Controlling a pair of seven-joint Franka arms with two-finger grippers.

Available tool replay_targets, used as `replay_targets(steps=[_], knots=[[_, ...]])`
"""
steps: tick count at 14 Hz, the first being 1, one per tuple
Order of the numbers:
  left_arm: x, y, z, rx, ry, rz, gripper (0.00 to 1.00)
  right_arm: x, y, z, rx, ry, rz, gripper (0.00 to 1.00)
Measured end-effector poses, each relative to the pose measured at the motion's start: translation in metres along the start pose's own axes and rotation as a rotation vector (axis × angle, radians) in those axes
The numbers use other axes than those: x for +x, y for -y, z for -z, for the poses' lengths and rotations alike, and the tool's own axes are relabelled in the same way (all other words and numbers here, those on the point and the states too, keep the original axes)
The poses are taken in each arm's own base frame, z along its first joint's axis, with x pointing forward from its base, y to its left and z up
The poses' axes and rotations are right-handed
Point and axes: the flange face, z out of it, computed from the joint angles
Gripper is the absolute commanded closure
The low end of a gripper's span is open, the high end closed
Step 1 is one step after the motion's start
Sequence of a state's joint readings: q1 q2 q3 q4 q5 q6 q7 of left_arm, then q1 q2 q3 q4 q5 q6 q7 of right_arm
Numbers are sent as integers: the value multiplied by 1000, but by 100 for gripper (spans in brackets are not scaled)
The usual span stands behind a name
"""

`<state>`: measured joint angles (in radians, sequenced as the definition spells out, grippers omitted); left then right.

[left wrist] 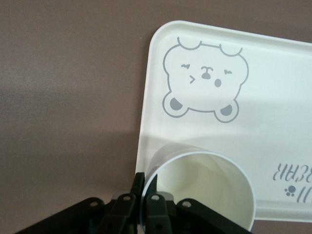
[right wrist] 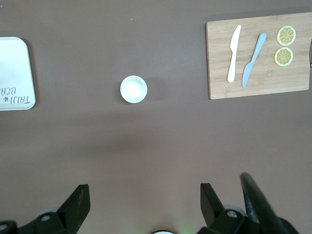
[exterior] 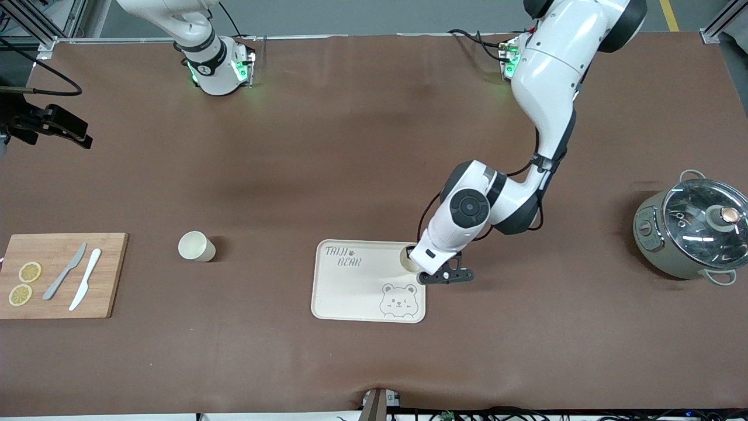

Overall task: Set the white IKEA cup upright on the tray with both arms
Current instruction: 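Lower the cup upright onto the tray and open the left gripper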

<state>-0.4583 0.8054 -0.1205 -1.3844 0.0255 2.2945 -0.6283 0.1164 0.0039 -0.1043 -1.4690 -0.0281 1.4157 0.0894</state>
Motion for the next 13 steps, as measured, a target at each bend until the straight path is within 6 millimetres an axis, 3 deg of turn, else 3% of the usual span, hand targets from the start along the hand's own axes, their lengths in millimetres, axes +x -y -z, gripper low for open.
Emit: replay_targets(steps=[4, 13], knots=[[-2, -16, -7, -6, -18, 5, 100, 0, 0, 0, 0, 0, 0, 0], [2, -18, -20, -35, -61, 4, 100, 1, 0, -1, 0, 2, 0, 0]])
